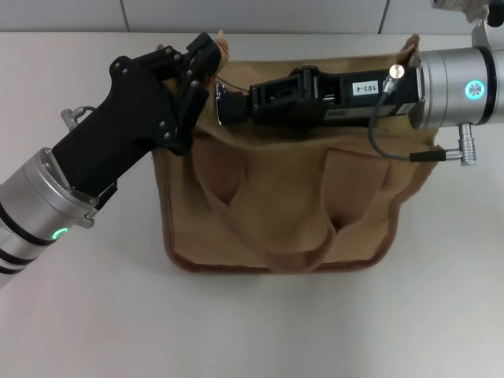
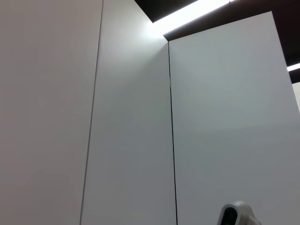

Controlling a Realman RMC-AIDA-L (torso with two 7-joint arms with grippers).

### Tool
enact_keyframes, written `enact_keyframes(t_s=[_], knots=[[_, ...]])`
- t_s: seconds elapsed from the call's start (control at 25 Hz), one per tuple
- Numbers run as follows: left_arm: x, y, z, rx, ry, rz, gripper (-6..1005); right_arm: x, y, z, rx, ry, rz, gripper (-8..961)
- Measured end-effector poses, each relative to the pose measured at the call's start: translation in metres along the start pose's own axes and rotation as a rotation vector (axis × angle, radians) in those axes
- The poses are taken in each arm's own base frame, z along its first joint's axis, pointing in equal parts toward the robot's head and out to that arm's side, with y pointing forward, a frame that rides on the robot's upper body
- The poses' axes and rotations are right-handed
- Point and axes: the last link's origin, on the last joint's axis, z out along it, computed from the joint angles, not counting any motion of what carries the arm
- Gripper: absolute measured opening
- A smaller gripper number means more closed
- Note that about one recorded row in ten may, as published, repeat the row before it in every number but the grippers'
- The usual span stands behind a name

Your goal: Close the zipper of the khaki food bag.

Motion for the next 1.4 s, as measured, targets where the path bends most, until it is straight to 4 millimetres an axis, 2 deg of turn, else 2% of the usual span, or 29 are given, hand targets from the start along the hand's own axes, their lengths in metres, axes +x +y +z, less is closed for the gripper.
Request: enact_keyframes(t_s=[0.2, 0.44, 0.64, 1.0, 1.2, 1.4], knots=[[0.000, 0.000, -0.001, 0.002, 0.001, 0.000, 41, 0.002, -0.002, -0.003, 0.005, -0.006, 0.003, 213], [0.000, 0.001, 0.000, -0.001, 0.001, -0.002, 42, 0.004, -0.003, -0.006, 0.003, -0.014, -0.008, 6], [0.000, 0.001, 0.000, -0.003, 0.001, -0.004, 42, 0.004, -0.002, -0.006, -0.001, -0.012, -0.018, -1], [0.000, 0.001, 0.000, -0.005, 0.003, -0.004, 41, 0.002, 0.000, -0.005, -0.014, -0.014, -0.023, 137], [-0.001, 0.002, 0.000, -0.002, 0.002, -0.012, 41, 0.001, 0.004, -0.004, -0.040, -0.010, -0.026, 328], [-0.001, 0.002, 0.000, 0.000, 0.000, -0.013, 41, 0.000, 0.008, -0.003, -0.056, -0.001, -0.031, 410]])
